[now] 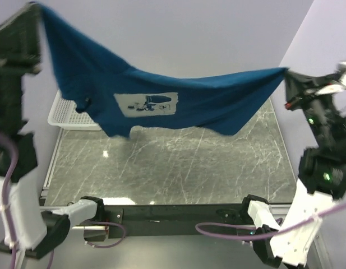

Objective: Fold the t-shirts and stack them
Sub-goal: Flatten the tshirt out

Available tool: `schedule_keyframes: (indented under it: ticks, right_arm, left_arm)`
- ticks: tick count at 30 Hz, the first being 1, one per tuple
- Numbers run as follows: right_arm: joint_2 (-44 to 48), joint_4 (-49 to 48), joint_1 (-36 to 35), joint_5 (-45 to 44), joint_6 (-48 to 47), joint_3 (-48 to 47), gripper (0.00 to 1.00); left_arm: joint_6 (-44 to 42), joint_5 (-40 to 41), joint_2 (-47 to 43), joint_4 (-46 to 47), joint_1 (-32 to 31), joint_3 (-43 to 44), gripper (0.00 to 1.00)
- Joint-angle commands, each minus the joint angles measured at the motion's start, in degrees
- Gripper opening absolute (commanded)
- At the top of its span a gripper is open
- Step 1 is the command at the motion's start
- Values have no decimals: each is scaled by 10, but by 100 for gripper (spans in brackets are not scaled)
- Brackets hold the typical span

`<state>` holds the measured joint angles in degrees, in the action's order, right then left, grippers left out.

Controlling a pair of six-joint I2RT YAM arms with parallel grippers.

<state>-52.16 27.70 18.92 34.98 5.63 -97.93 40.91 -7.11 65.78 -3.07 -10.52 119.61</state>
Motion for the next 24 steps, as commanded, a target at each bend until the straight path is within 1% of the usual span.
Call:
schedule_keyframes:
  ticks: [1,3,5,7,8,11,14,15,18,19,21,22,23,24]
  right_arm:
    - [12,-64,5,-22,30,-107,0]
    - [-4,-46,6,-28,31,-164,0]
    - [-14,-29,6,-34,29,-189,0]
    - [-14,-27,6,-32,26,-183,0]
    - [-11,-24,6,-27,21,-175,0]
    - [4,-15,6,-23,-2,-145,0]
    - [14,-11,6,-33,-24,-150,0]
    - [13,-6,6,-40,-27,-171,0]
    - [-18,31,6,-81,-34,-227,0]
    - [-36,42,6,-85,-36,-229,0]
    - [-45,50,6,-77,-40,-174,0]
    - [-38,24,6,-70,-40,-135,0]
    - [-29,3,6,-59,-42,-37,0]
    - [-20,-20,7,-37,-46,15,0]
  left_arm:
    - [-21,24,-36,55,2,20,0]
    - [-28,23,-42,52,2,24,0]
    - [-35,24,-45,44,2,4,0]
    - [-37,25,-57,43,2,-27,0]
    - [-37,26,-62,42,2,-59,0]
    - [-37,16,-76,41,2,-94,0]
    - [-36,6,-80,34,2,-82,0]
    - [-34,5,-82,36,2,-78,0]
    - [-24,0,-79,35,2,-70,0]
    - [-24,3,-77,33,2,-75,0]
    - [-23,3,-69,32,2,-113,0]
    - [-24,3,-65,32,2,-133,0]
    - [-25,3,-61,33,2,-185,0]
    - [-22,0,-50,39,2,-216,0]
